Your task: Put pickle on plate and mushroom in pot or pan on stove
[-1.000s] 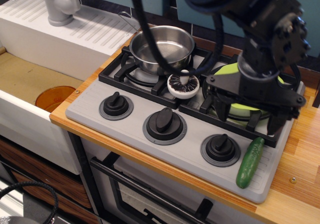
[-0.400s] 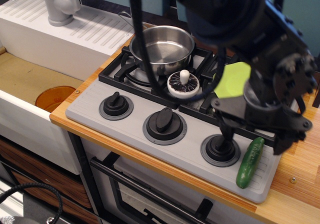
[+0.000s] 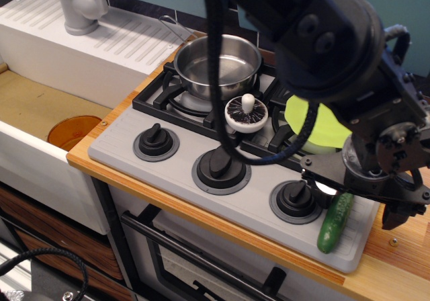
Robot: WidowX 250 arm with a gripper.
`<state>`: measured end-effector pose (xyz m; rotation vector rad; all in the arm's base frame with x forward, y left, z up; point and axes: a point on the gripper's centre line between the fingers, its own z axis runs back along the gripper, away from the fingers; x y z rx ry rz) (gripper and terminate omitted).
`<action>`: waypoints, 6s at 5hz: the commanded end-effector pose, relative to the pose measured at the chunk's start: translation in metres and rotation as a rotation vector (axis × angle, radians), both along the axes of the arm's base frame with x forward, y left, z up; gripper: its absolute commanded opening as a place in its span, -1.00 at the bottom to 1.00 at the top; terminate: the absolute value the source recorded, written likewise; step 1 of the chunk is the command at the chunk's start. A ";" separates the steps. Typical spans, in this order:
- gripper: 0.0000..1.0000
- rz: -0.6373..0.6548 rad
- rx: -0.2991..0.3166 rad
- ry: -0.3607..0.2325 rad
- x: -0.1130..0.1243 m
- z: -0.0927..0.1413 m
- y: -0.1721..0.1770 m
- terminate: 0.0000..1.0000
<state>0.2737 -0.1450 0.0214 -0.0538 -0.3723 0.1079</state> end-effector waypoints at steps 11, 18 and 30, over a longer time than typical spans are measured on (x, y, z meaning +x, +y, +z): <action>-1.00 -0.094 -0.130 0.068 0.117 0.046 0.046 -1.00; 1.00 -0.104 -0.112 0.157 0.089 0.097 0.062 -1.00; 1.00 -0.099 0.033 -0.024 0.054 0.032 0.136 -1.00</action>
